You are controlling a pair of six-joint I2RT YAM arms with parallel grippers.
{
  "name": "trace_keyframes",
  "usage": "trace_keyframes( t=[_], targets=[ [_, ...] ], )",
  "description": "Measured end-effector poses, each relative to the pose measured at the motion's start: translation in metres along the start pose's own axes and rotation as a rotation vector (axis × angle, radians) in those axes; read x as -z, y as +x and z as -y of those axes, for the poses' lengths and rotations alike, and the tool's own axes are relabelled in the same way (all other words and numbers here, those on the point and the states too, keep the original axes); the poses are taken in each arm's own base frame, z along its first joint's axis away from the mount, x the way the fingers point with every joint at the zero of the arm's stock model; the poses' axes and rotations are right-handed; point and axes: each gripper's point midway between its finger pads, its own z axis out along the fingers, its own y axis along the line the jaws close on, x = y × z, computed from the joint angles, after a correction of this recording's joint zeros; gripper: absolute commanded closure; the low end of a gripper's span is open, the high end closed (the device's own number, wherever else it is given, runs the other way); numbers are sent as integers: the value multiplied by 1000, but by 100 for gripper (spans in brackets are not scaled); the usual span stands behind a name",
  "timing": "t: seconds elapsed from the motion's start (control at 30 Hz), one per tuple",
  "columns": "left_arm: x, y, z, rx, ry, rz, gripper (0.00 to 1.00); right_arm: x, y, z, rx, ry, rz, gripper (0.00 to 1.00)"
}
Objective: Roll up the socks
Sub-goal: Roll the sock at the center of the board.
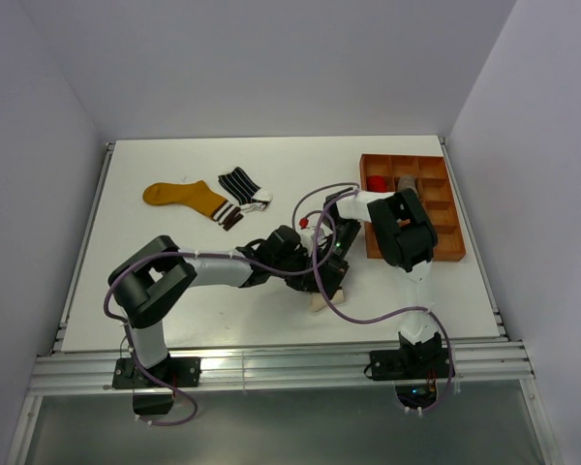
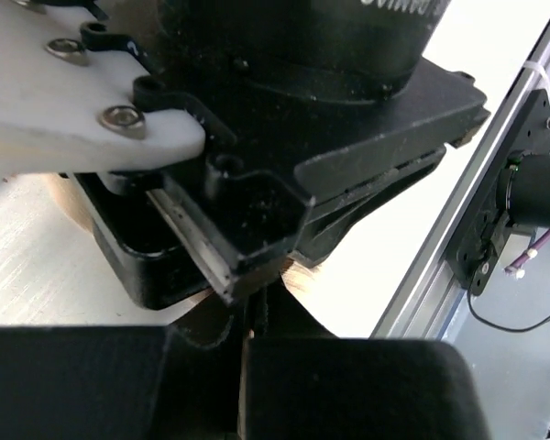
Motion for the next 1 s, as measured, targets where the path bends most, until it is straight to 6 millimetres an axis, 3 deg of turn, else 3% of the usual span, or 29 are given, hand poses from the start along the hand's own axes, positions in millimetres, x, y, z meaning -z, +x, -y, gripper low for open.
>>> trace_keyframes(
  t=[0.17,0.8,0.9,1.0],
  targets=[
    [-5,0,0,36,-43,-21,100,2,2,0,-17,8,7,71],
    [-16,-6,-3,137,-142,-13,100,25,-3,14,20,116,113,59],
    [-17,-8,-1,133,-141,-8,100,27,-2,15,20,129,116,47],
    [-18,-6,-1,159,-146,-12,100,34,-2,16,15,135,150,47]
  ],
)
